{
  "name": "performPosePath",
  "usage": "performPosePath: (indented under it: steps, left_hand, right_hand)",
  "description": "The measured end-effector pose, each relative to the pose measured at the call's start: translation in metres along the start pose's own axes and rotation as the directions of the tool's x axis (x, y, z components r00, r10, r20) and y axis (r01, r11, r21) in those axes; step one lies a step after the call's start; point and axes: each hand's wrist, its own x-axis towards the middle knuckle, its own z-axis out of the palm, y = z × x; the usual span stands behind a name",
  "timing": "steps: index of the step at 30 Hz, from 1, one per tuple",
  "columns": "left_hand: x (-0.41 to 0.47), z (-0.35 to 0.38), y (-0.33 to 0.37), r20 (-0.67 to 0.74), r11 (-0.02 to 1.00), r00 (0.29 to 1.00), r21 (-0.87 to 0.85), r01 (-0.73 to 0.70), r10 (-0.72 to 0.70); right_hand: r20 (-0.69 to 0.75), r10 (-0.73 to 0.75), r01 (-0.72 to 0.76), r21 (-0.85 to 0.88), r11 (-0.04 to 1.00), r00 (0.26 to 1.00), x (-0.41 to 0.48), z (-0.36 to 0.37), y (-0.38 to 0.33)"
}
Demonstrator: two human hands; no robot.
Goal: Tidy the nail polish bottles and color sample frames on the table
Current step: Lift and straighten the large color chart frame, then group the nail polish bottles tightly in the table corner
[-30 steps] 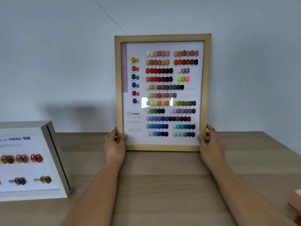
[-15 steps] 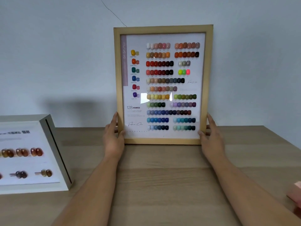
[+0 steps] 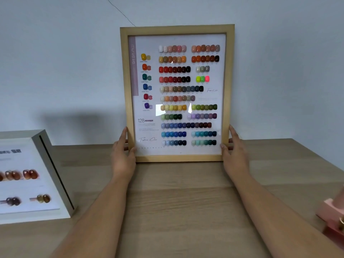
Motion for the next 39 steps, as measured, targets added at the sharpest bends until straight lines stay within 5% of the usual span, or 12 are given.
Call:
performPosePath:
  steps: [7,16,26,31,39]
  left_hand:
    - [-0.004,-0.003,0.002,0.044,0.999,0.998,0.014,0.046,-0.047]
    - [-0.049,-0.013,0.027,-0.016,0.994,0.997,0.089,-0.068,0.070]
    - [-0.114,0.019,0.102,0.195,0.965,0.946,-0.029,-0.259,0.260]
    - [-0.138,0.056,0.187,0.337,0.896,0.830,-0.168,-0.411,0.444]
    - [-0.197,0.118,0.273,0.676,0.835,0.550,-0.184,-0.518,0.490]
  right_hand:
    - [0.024,0.005,-0.006,0.029,1.000,1.000,-0.004,-0.002,-0.001]
    - [0.033,-0.035,0.035,0.023,0.999,0.999,-0.034,-0.025,-0.010]
    - [0.072,-0.097,0.100,-0.034,0.994,0.993,-0.050,-0.089,-0.047]
    - [-0.007,-0.228,0.226,-0.117,0.967,0.974,-0.008,-0.184,-0.085]
    - [0.021,-0.081,0.083,-0.347,0.934,0.997,-0.012,-0.333,-0.049]
